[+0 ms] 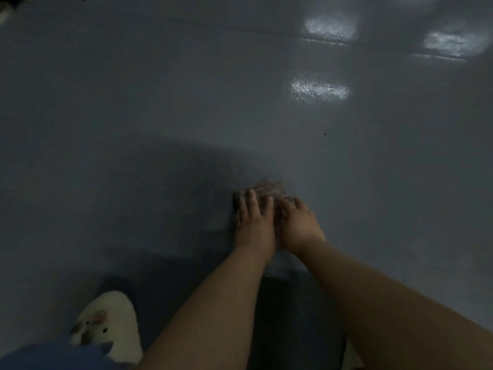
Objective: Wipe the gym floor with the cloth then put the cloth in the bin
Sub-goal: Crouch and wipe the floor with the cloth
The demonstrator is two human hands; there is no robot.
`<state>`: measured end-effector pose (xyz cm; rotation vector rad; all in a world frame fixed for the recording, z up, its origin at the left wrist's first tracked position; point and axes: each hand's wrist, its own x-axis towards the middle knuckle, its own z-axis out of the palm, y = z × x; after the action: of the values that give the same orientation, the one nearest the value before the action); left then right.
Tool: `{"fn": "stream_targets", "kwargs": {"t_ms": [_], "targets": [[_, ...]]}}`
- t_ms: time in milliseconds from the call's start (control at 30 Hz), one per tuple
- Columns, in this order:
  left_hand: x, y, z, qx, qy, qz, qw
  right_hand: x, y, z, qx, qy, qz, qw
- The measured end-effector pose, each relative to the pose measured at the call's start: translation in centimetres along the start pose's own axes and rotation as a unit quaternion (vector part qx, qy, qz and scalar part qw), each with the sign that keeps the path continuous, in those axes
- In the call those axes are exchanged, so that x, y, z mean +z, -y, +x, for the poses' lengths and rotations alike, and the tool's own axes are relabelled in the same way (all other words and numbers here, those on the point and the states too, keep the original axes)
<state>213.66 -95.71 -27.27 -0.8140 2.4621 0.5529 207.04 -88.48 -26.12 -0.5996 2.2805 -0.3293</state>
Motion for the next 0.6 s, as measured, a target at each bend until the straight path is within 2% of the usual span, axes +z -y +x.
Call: {"fn": "stream_targets", "kwargs": {"t_ms": [133, 233, 433, 500, 600], "targets": [[3.8, -1.1, 1.8, 0.032, 0.011, 0.052, 0.998, 0.7, -1.2, 2.2, 0.03, -0.048, -0.003, 0.998], [5.0, -1.1, 3.5, 0.049, -0.03, 0.079, 0.995, 1.6, -0.9, 3.5, 0.036, -0.081, -0.019, 0.996], [0.3, 2.3, 10.5, 0.147, -0.059, 0.181, 0.971, 3.1, 1.7, 5.8, 0.007, -0.149, -0.005, 0.989], [-1.7, 4.8, 12.0, 0.132, -0.064, 0.162, 0.976, 3.2, 2.5, 6.3, -0.005, -0.14, -0.007, 0.99], [-2.8, 9.7, 11.9, 0.032, -0.093, 0.111, 0.989, 3.4, 3.1, 6.5, -0.015, -0.14, -0.02, 0.99]]}}
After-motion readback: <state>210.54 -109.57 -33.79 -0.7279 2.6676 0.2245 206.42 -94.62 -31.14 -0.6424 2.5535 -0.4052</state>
